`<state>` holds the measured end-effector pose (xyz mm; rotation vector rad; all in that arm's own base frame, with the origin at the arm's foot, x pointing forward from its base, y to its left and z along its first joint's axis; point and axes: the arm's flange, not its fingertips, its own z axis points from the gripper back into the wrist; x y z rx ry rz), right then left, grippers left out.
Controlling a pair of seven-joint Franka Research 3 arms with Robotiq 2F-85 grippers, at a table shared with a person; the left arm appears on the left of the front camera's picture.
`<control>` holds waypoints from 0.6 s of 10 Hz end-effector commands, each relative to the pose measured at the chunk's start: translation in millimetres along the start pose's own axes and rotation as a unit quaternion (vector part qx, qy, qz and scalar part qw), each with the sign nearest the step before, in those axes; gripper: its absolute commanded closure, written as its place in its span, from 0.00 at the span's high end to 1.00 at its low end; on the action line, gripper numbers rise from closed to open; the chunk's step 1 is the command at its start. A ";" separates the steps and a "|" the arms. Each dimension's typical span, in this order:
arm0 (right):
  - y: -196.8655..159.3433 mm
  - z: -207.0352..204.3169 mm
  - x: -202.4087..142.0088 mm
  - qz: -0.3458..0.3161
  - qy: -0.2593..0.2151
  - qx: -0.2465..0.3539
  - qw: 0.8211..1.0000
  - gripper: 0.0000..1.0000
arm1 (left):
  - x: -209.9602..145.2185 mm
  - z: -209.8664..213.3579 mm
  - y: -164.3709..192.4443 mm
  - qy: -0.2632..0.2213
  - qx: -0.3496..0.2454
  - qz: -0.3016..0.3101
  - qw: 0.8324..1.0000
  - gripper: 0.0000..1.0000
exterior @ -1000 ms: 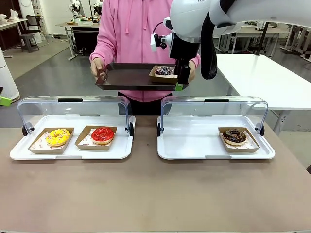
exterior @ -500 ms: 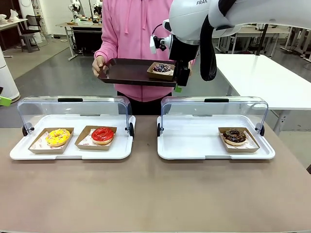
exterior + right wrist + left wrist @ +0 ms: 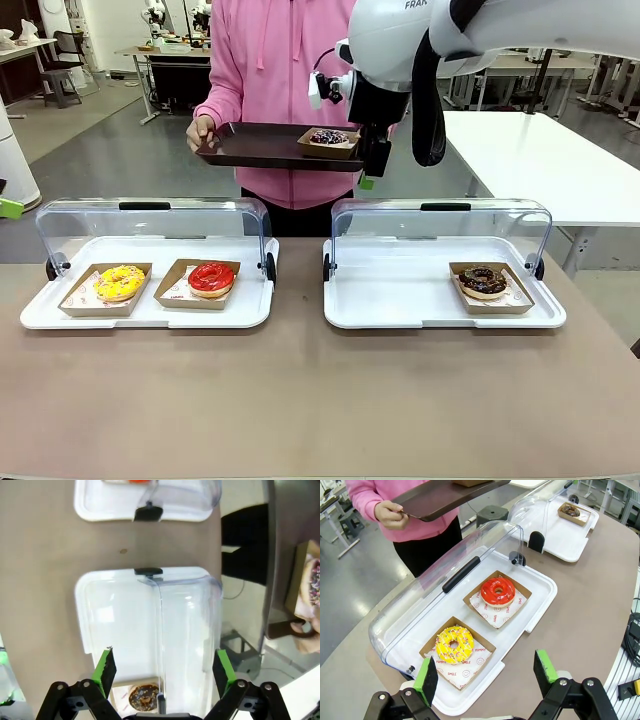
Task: Provide the desired donut to the person.
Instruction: Pick up and lift the Paper togo box containing the Donut pointed at by the person.
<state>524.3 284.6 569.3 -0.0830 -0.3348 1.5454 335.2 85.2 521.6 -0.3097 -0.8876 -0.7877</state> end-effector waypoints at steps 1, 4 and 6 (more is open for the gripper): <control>22.2 34.0 -63.7 -0.054 -0.035 -0.020 0.998 1.00 | -0.3 0.0 0.6 -0.004 -0.003 0.003 1.000 1.00; 77.0 87.4 -198.3 -0.084 -0.128 0.020 0.988 1.00 | -0.3 0.0 0.6 -0.004 -0.003 0.003 1.000 1.00; 115.9 102.6 -275.1 -0.144 -0.201 -0.028 0.969 1.00 | -0.3 0.0 0.6 -0.004 -0.003 0.003 1.000 1.00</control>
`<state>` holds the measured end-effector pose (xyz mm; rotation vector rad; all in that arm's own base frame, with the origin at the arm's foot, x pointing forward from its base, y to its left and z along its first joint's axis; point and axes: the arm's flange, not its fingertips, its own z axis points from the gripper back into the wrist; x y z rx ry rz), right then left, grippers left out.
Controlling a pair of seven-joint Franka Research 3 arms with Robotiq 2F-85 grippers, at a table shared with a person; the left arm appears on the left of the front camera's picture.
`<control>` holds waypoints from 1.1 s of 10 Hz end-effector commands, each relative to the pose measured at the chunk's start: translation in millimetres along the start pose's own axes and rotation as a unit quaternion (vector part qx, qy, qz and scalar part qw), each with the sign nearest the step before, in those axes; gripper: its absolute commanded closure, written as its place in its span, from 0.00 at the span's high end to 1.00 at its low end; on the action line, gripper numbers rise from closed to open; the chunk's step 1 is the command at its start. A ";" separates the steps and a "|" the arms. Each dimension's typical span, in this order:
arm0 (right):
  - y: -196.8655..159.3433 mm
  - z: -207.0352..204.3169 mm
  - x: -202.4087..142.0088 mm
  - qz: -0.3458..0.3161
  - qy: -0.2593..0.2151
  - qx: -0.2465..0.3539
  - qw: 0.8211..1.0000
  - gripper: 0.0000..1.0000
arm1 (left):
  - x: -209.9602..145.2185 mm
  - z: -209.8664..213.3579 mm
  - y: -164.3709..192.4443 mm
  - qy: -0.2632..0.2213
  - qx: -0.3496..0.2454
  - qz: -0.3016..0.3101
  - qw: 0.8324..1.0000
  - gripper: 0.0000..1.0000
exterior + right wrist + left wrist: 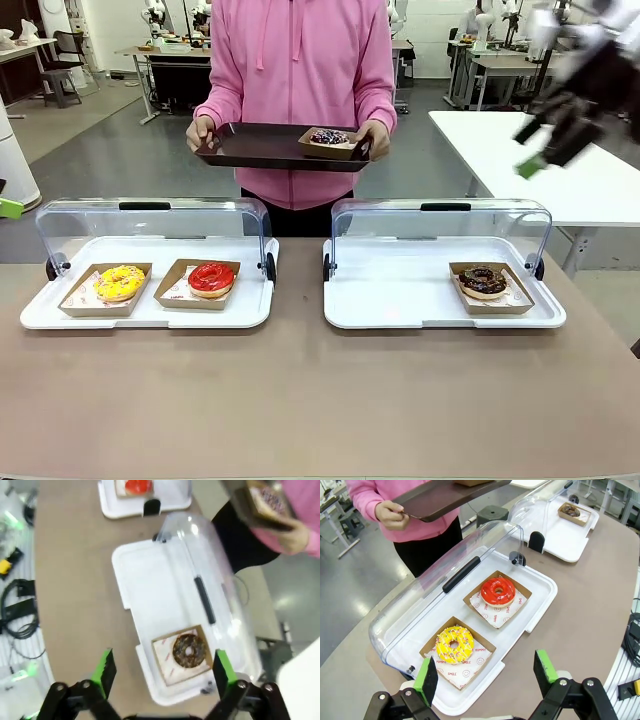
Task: Provide the desired donut to the person.
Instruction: Pick up and lift the Paper togo box containing the Donut pointed at by the person.
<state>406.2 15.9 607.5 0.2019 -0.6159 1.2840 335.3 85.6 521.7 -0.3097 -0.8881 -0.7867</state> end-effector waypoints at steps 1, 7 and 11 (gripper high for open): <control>28.6 12.0 -48.6 -0.008 -0.070 -0.016 0.997 1.00 | -0.2 -0.3 0.3 -0.004 -0.003 0.003 1.000 1.00; 76.0 19.1 -104.9 -0.061 -0.124 -0.076 0.988 1.00 | -0.2 -0.3 0.3 -0.004 -0.003 0.003 1.000 1.00; 79.5 17.8 -108.0 -0.054 -0.144 -0.114 0.981 1.00 | -0.2 -0.3 0.3 -0.004 -0.003 0.003 1.000 1.00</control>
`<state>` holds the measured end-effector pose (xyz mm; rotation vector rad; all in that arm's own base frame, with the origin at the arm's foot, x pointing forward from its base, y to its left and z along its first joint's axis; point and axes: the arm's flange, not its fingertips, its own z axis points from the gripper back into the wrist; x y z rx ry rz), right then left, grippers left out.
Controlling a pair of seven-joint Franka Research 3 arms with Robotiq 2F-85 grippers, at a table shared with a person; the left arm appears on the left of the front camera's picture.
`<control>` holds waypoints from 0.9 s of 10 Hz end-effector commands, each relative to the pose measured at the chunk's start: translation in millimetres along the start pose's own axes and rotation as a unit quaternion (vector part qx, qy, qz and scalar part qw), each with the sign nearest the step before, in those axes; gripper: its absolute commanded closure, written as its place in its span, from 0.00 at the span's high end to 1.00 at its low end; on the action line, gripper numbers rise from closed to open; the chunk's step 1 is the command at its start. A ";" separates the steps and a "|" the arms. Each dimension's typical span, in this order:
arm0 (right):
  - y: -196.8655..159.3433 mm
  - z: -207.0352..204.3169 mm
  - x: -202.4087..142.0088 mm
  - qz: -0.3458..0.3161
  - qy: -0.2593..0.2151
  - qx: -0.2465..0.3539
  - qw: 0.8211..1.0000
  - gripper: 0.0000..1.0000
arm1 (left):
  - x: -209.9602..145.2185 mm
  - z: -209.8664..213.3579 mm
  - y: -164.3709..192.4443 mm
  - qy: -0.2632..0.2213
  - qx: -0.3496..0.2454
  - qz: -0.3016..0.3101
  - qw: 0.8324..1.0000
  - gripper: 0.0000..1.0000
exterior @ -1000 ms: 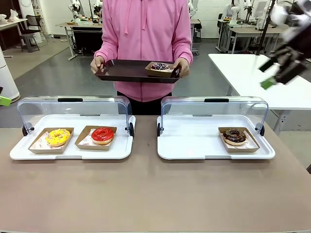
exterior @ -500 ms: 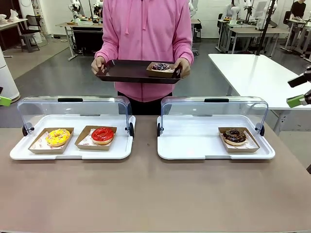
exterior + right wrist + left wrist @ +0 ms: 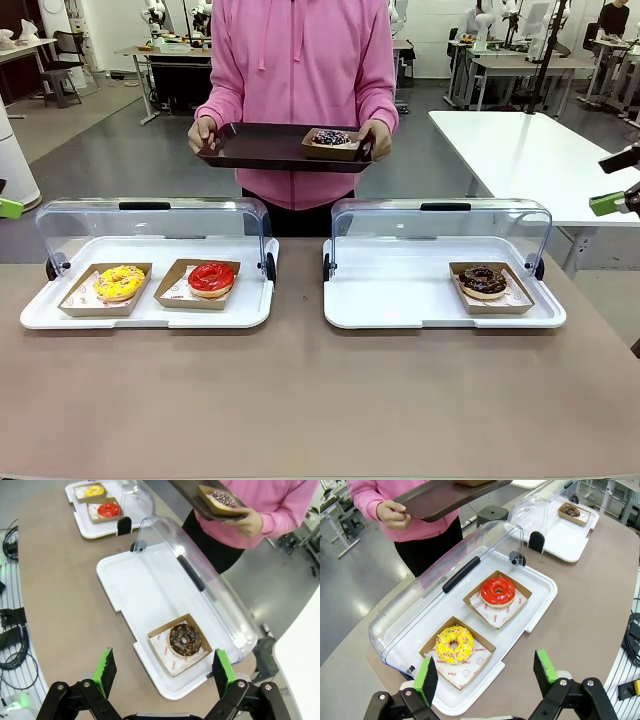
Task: Provide the desired donut to the person.
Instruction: Pick up and lift the Paper togo box containing the Donut pointed at by the person.
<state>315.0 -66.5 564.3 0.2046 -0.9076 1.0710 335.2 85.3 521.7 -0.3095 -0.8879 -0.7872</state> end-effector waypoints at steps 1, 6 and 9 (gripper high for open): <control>11.4 -11.3 -6.6 0.010 -0.048 -0.005 0.999 1.00 | -0.3 -0.2 0.4 -0.004 -0.003 0.003 1.000 1.00; 4.8 -16.3 -2.3 0.010 -0.071 -0.006 0.997 1.00 | -0.3 -0.2 0.4 -0.004 -0.003 0.003 1.000 1.00; -3.4 -4.2 5.8 0.004 -0.057 0.005 0.998 1.00 | -0.3 -0.2 0.4 -0.004 -0.003 0.003 1.000 1.00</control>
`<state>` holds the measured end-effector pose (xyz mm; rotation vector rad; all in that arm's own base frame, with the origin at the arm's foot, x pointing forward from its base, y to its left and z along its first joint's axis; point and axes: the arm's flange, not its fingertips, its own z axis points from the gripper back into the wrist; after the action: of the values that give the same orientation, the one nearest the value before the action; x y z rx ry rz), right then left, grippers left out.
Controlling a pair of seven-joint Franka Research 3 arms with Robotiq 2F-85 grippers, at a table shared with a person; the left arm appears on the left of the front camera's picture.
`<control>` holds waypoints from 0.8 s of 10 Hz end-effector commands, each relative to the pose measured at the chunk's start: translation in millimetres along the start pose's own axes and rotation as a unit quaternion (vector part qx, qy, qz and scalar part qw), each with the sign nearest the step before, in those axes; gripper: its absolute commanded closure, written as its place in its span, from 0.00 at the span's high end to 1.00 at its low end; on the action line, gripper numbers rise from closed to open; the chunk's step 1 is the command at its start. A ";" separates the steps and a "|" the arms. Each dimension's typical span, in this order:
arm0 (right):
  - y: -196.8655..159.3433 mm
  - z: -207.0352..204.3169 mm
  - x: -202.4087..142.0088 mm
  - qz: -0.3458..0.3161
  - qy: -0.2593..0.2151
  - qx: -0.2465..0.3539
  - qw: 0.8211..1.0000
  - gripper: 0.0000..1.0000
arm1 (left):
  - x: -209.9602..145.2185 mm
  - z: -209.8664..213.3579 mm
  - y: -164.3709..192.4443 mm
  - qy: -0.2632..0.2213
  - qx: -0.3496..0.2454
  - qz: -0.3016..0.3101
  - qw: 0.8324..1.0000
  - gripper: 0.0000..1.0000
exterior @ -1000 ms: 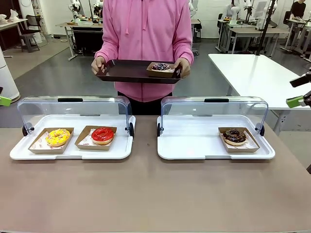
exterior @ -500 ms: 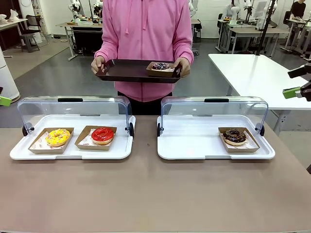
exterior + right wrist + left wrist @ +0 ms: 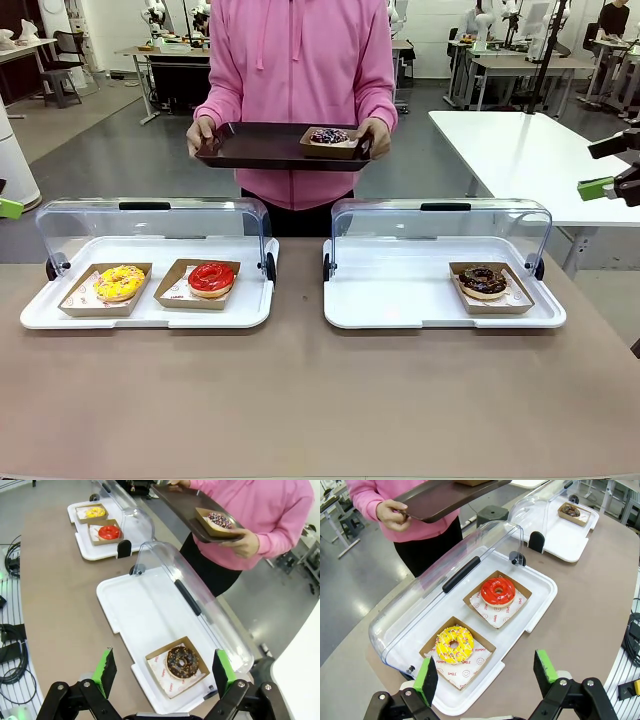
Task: Provide the desired donut to the person.
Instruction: Pick up and lift the Paper togo box containing the Donut pointed at by the person.
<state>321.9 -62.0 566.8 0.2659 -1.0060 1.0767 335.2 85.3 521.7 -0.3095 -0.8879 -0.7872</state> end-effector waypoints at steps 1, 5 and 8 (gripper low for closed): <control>0.7 0.5 0.0 0.000 -0.002 0.003 1.000 1.00 | -0.3 -0.2 0.4 -0.004 -0.003 0.003 1.000 1.00; 0.7 0.5 0.0 0.000 -0.002 0.003 1.000 1.00 | -0.3 -0.2 0.4 -0.004 -0.003 0.003 1.000 1.00; 0.7 0.5 0.0 0.000 -0.002 0.003 1.000 1.00 | -0.3 -0.2 0.4 -0.004 -0.003 0.003 1.000 1.00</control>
<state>321.7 -62.1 566.8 0.2665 -1.0056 1.0768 335.2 85.3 521.7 -0.3095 -0.8879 -0.7872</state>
